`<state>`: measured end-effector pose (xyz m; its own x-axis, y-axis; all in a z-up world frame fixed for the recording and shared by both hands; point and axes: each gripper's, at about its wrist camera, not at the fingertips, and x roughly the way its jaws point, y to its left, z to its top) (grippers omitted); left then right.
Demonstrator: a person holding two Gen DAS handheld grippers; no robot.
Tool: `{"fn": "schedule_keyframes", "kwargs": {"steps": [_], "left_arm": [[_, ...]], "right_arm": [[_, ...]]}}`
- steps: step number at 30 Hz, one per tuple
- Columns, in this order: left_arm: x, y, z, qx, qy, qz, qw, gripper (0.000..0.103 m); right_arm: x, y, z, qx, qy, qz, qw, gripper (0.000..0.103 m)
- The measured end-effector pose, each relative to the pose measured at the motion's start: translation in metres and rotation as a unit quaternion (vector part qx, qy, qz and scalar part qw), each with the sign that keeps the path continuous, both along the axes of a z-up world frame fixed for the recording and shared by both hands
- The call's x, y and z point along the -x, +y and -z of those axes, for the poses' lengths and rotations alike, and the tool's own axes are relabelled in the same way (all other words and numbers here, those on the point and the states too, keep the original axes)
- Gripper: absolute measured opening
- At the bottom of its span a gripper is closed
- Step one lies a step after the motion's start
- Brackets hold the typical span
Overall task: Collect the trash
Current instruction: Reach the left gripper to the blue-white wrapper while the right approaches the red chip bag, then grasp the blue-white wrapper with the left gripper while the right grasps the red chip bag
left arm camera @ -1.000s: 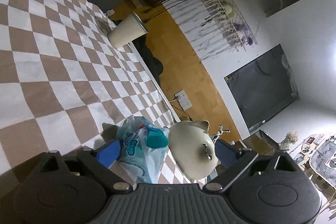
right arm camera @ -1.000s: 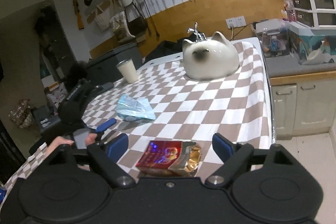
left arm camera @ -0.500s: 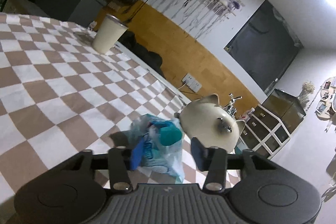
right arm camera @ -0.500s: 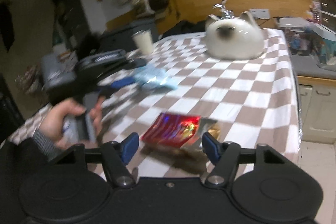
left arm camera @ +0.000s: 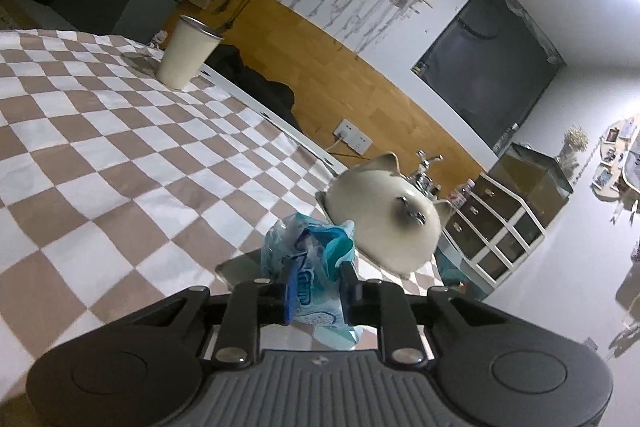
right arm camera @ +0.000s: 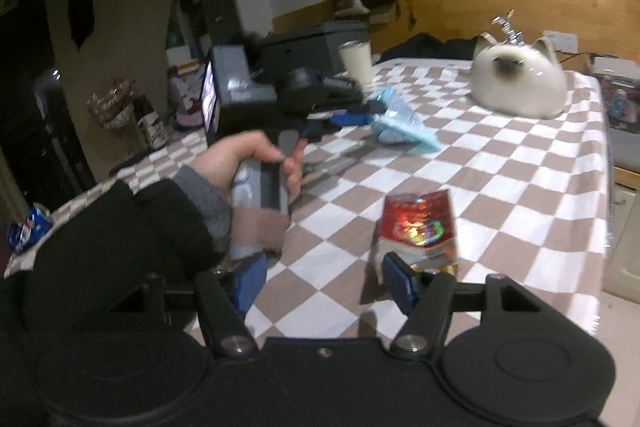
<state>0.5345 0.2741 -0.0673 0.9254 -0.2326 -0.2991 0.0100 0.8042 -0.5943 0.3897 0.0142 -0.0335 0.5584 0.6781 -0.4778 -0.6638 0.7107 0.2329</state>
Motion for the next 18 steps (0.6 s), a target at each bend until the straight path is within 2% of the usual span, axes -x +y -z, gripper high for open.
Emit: {"fn": "schedule_keyframes", "kwargs": {"steps": [2,6,10,16,17,18], "left_arm": [[0.006,-0.003,-0.001,-0.001,0.006,0.002,1.0,0.022],[0.021,-0.009,-0.003,-0.012,0.015,0.003,0.9998,0.022],[0.034,-0.011,-0.005,-0.013,0.022,0.006,0.9996,0.022],[0.047,-0.015,-0.009,-0.024,0.032,0.01,0.9991,0.022],[0.05,-0.017,-0.01,-0.029,0.032,0.011,0.999,0.022],[0.053,-0.019,-0.01,-0.034,0.031,0.013,0.9989,0.022]], "right_arm": [[0.0,-0.005,-0.004,-0.002,-0.007,0.015,1.0,0.066],[-0.011,-0.008,-0.008,0.009,-0.023,0.064,0.998,0.075],[-0.029,0.006,-0.001,0.049,-0.031,0.086,0.995,0.076],[-0.056,0.032,0.014,0.093,-0.002,0.097,0.991,0.076],[-0.061,0.035,0.018,0.098,0.004,0.104,0.99,0.075],[-0.065,0.036,0.021,0.101,0.011,0.11,0.989,0.068]]}}
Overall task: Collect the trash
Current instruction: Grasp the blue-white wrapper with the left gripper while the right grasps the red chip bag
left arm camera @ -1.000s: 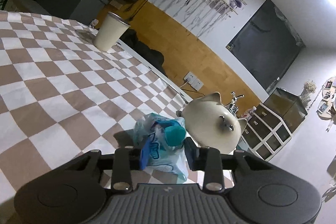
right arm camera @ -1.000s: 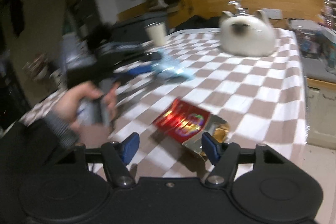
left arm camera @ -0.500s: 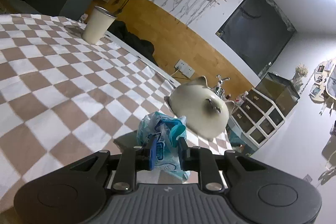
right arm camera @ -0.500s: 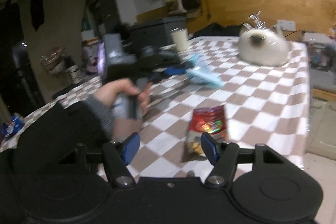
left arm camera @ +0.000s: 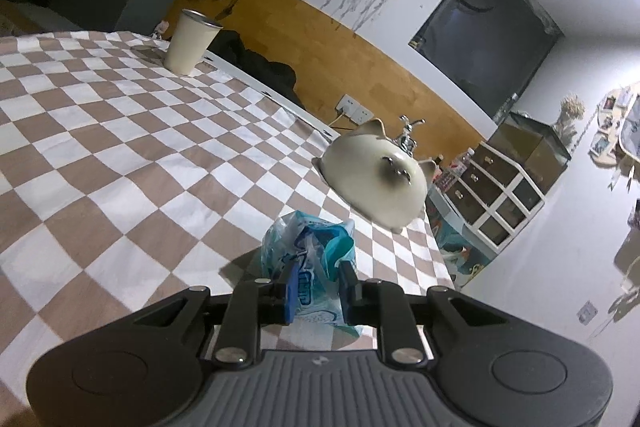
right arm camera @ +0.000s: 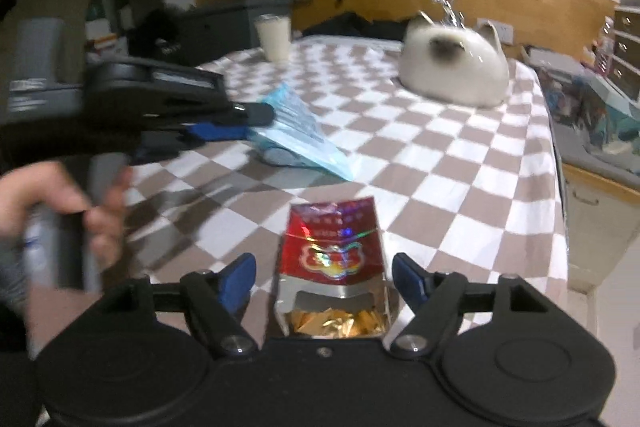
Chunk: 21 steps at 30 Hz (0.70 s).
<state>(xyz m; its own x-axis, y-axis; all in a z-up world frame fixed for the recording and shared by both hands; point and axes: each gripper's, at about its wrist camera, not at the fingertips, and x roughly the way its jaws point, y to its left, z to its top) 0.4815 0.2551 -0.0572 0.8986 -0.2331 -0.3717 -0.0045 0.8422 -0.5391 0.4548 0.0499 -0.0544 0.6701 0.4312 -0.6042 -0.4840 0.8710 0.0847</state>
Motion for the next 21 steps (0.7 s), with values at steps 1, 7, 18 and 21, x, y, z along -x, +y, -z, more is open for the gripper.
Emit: {"fn": "schedule_keyframes", "kwargs": {"steps": [1,7,18,21], "left_arm": [[0.003,-0.002,0.0,-0.006,-0.001,0.002,1.0,0.022],[0.028,-0.016,0.001,-0.022,-0.003,0.016,0.9996,0.022],[0.091,-0.048,-0.003,-0.07,0.0,0.062,0.9956,0.021],[0.11,-0.057,-0.002,-0.073,-0.003,0.085,0.9937,0.021]], "right_arm": [[-0.004,-0.001,0.002,-0.002,0.006,0.012,1.0,0.058],[0.006,-0.024,-0.001,-0.036,0.015,0.047,0.998,0.052],[0.041,-0.066,-0.019,-0.078,-0.001,0.062,0.995,0.052],[0.048,-0.073,-0.023,-0.093,-0.004,0.065,0.994,0.052]]}}
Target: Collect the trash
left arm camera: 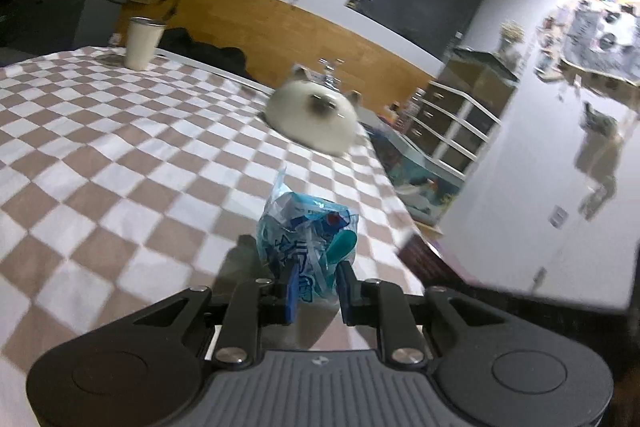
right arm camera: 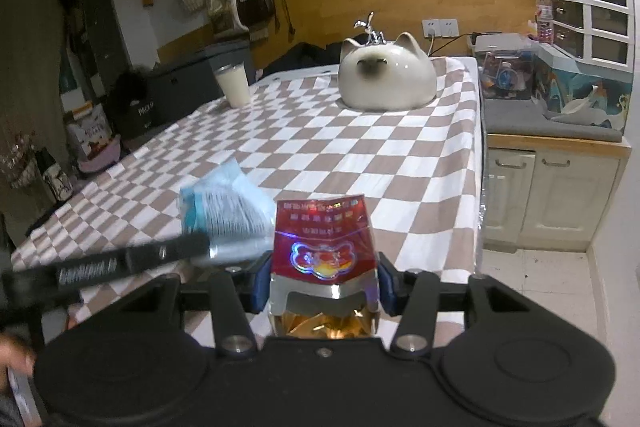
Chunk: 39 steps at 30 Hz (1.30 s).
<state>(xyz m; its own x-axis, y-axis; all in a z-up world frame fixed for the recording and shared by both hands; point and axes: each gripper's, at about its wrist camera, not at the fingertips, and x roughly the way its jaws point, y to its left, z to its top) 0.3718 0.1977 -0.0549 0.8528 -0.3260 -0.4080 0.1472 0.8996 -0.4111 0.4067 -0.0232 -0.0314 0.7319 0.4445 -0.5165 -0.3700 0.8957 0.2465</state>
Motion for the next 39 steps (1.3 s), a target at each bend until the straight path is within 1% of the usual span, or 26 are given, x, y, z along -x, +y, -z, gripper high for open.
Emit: {"fn": "schedule_keyframes", "kwargs": {"steps": [4,7,10,14,15,17,19,22,25,27,29,31,33,34,35,37,39], "left_arm": [[0.023,-0.013,0.003,-0.003,0.001,0.039,0.9992,0.021],[0.035,-0.021,0.004,-0.006,-0.003,0.066,0.9978,0.021],[0.043,-0.026,0.006,-0.012,-0.01,0.076,0.997,0.022],[0.041,-0.025,0.007,-0.011,-0.012,0.068,0.9975,0.029],[0.041,-0.025,0.007,-0.013,-0.011,0.066,0.9977,0.031],[0.04,-0.026,0.007,-0.019,-0.009,0.061,0.9979,0.04],[0.039,-0.026,0.007,-0.027,-0.005,0.052,0.9982,0.043],[0.037,-0.022,0.008,-0.019,-0.001,0.046,0.9988,0.045],[0.037,-0.019,0.008,-0.013,-0.002,0.038,0.9992,0.046],[0.04,-0.017,0.006,-0.016,-0.011,0.026,0.9995,0.05],[0.046,-0.017,0.001,-0.027,-0.028,0.014,0.9991,0.053],[0.051,-0.017,-0.005,-0.034,-0.048,0.015,0.9982,0.053],[0.057,-0.018,-0.01,-0.027,-0.063,0.037,0.997,0.052],[0.059,-0.02,-0.011,-0.027,-0.067,0.05,0.9961,0.05],[0.059,-0.023,-0.012,-0.034,-0.063,0.055,0.9959,0.05],[0.055,-0.026,-0.009,-0.044,-0.041,0.068,0.9959,0.049],[0.054,-0.03,-0.006,-0.061,-0.025,0.069,0.9954,0.047]], "right_arm": [[0.008,-0.007,-0.006,-0.008,-0.007,0.003,1.0,0.052],[0.009,-0.013,-0.008,-0.016,-0.005,0.017,1.0,0.052],[0.007,-0.016,-0.003,-0.02,0.006,0.02,1.0,0.052],[0.006,-0.009,0.007,-0.02,0.021,0.002,1.0,0.052],[0.006,-0.006,0.009,-0.02,0.024,-0.007,0.999,0.052],[0.007,0.001,0.011,-0.012,0.023,-0.024,0.999,0.052],[0.009,0.006,0.01,-0.002,0.018,-0.04,0.999,0.052],[0.01,0.01,0.01,0.005,0.014,-0.059,0.998,0.052],[0.011,0.01,0.011,0.001,0.016,-0.069,0.997,0.052],[0.012,0.009,0.012,-0.004,0.018,-0.069,0.997,0.052],[0.012,0.008,0.013,-0.01,0.021,-0.067,0.997,0.052],[0.011,0.007,0.013,-0.013,0.024,-0.065,0.998,0.052],[0.01,0.007,0.013,-0.013,0.025,-0.064,0.998,0.052],[0.01,0.007,0.014,-0.014,0.026,-0.064,0.998,0.052],[0.01,0.007,0.014,-0.015,0.026,-0.064,0.998,0.052],[0.009,0.005,0.015,-0.018,0.029,-0.063,0.997,0.052],[0.007,0.003,0.016,-0.019,0.031,-0.06,0.998,0.052]]}}
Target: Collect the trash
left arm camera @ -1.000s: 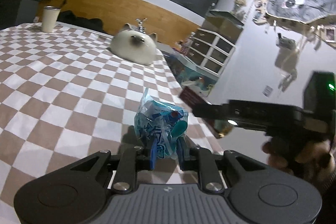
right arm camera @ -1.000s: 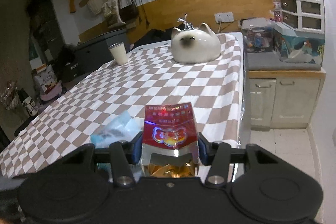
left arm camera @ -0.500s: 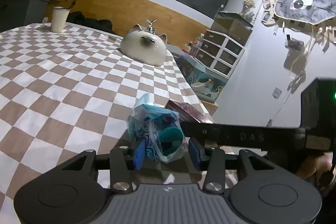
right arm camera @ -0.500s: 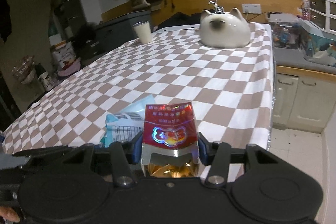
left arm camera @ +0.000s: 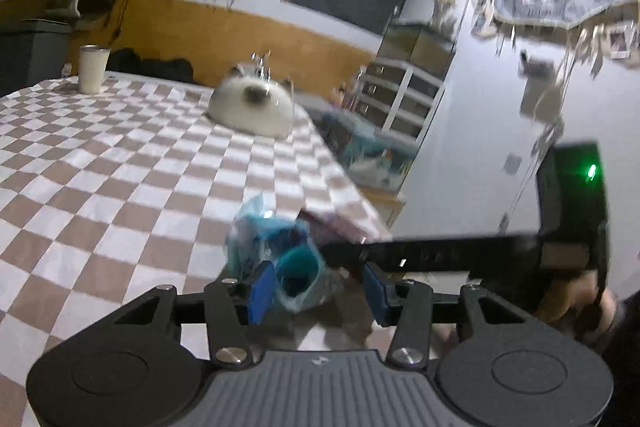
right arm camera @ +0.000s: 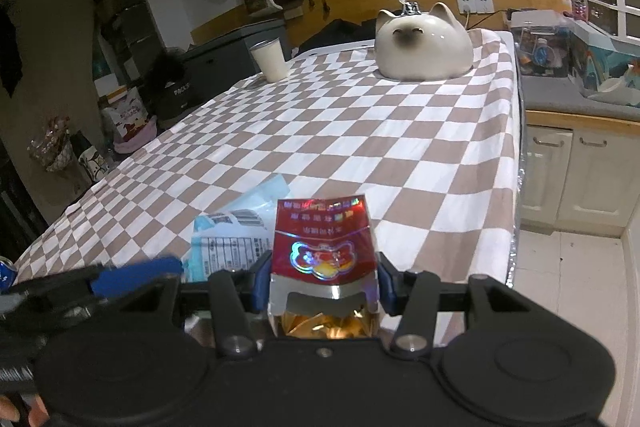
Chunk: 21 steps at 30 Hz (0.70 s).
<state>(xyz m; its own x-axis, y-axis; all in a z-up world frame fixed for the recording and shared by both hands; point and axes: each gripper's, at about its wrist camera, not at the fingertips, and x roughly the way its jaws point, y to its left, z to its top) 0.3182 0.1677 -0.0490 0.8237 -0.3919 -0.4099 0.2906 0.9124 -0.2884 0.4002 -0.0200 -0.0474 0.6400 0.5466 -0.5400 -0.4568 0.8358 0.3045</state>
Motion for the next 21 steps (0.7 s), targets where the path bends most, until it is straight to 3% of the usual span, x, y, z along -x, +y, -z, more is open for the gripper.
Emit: {"fn": "schedule_keyframes", "kwargs": {"steps": [3,10,15,21], "left_arm": [[0.0,-0.002,0.002,-0.01,0.003,-0.001,0.9999,0.044],[0.01,-0.004,-0.007,-0.019,-0.038,0.007,0.9991,0.028],[0.009,-0.013,-0.007,-0.04,-0.038,0.029,0.9981,0.028],[0.0,-0.015,0.002,-0.058,-0.015,0.02,0.998,0.028]], "right_arm": [[-0.003,-0.003,0.001,-0.009,0.006,0.003,1.0,0.052],[-0.005,-0.008,0.002,-0.027,0.012,0.003,1.0,0.052],[-0.006,-0.01,0.004,-0.039,0.019,0.0,0.999,0.052],[-0.007,-0.01,0.006,-0.051,0.025,-0.008,0.998,0.052]]}}
